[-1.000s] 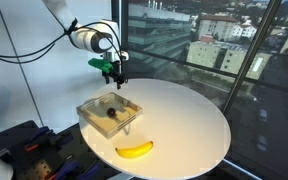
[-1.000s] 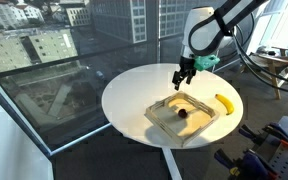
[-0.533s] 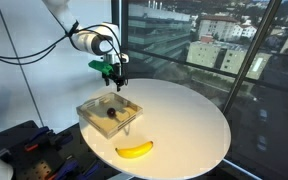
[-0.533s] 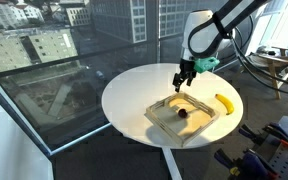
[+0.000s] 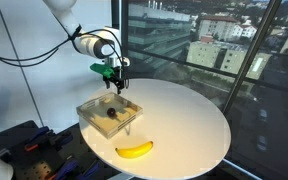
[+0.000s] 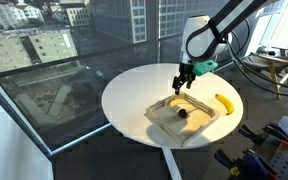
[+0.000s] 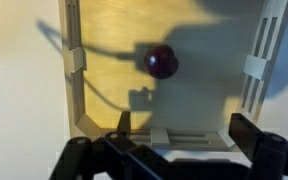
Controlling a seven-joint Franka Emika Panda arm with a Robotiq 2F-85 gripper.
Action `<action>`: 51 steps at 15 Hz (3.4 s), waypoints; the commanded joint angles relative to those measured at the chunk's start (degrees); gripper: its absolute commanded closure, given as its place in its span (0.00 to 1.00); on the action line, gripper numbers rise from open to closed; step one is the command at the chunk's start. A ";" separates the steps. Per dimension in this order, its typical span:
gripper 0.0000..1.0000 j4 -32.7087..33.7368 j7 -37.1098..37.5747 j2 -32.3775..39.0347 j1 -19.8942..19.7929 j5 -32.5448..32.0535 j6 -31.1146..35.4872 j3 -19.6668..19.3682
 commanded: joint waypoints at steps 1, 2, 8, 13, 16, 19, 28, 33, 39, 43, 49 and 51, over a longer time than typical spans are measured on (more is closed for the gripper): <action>0.00 2.07 -1.25 2.03 -0.24 0.48 0.05 -0.06; 0.00 2.28 -1.27 2.43 -0.24 0.46 0.09 -0.07; 0.00 2.86 -0.90 4.27 0.16 -0.26 0.84 -0.28; 0.00 2.24 -0.33 4.86 0.88 -1.10 2.33 -0.45; 0.00 1.97 -0.11 5.21 1.31 -1.50 3.09 -0.55; 0.00 1.67 -0.04 5.43 1.56 -1.60 3.40 -0.53; 0.00 0.78 -0.24 6.76 1.71 -1.51 4.41 -0.53; 0.00 0.38 -0.31 7.97 1.76 -1.64 6.44 -0.66; 0.00 -0.24 -0.14 8.97 2.15 -2.00 8.75 -0.93; 0.00 -0.89 -0.21 9.49 2.30 -1.99 10.13 -0.99; 0.00 -1.21 -0.36 10.65 1.92 -1.72 11.25 -1.29; 0.00 -1.25 -0.37 10.98 1.80 -1.69 11.50 -1.57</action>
